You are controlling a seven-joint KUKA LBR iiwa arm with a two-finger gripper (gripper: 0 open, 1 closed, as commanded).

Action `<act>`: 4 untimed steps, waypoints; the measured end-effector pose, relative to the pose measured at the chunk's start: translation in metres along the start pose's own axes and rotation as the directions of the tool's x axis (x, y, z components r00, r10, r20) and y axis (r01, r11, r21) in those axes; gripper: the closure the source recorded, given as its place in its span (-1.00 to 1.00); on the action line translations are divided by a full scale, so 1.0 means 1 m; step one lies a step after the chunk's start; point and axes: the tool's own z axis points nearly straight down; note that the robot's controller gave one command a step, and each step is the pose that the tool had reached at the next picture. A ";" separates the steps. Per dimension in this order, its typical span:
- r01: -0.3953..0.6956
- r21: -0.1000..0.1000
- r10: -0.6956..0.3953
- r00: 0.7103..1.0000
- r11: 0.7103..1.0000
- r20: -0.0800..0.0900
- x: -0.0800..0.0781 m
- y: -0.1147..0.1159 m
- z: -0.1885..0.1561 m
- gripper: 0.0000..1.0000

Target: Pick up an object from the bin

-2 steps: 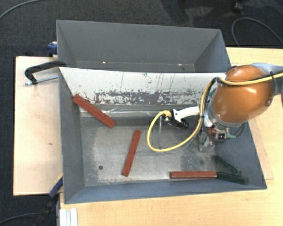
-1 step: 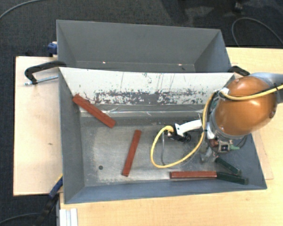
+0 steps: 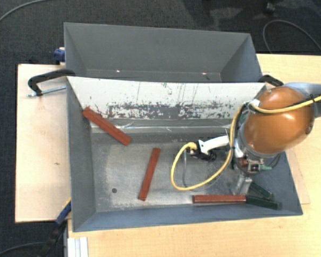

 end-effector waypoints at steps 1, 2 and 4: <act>0.008 0.005 -0.008 1.000 1.000 -0.008 0.010 -0.081 -0.055 -1.00; 0.321 0.001 -0.321 0.947 0.947 0.000 -0.013 -0.127 -0.037 -1.00; 0.499 -0.002 -0.499 0.867 0.867 -0.002 0.006 -0.190 -0.008 -1.00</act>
Offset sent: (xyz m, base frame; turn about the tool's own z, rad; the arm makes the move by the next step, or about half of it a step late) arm 0.0089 0.0743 0.0517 -0.0023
